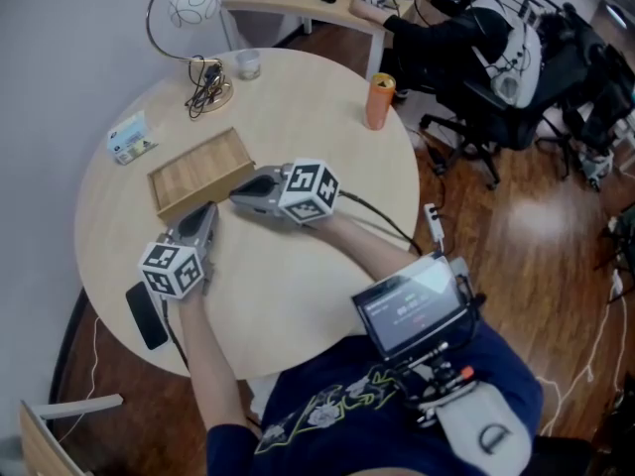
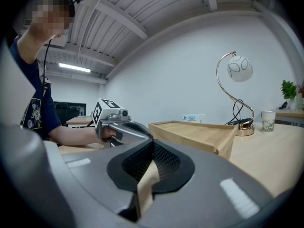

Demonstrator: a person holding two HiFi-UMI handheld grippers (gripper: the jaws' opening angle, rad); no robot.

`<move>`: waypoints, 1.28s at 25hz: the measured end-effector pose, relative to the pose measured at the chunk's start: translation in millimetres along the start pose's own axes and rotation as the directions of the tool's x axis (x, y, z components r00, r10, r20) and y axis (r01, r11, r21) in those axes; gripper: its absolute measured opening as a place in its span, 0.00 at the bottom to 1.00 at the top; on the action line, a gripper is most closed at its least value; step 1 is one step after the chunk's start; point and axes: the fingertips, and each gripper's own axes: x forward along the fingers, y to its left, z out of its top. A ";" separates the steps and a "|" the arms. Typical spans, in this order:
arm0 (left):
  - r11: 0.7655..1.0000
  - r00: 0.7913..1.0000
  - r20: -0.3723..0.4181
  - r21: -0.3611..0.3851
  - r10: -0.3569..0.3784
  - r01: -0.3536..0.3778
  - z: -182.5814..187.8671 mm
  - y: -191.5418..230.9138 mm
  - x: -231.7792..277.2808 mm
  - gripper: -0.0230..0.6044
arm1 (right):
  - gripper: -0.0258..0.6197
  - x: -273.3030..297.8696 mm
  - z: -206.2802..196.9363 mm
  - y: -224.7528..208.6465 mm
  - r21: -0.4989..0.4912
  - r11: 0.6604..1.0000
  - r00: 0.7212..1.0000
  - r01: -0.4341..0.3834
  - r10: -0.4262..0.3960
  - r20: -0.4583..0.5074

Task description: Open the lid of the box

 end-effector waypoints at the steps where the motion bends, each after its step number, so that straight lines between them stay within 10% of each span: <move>1: 1.000 1.000 0.000 0.000 0.000 0.000 -0.3 0.2 0.0 0.04 | 0.06 0.2 -0.2 0.0 -0.001 1.000 1.000 0.000 0.000 0.001; 32: 1.000 1.000 -0.004 0.001 0.001 -0.001 -1.9 -1.6 0.9 0.04 | 0.06 -1.7 -1.6 1.3 0.003 1.000 1.000 0.004 -0.004 -0.005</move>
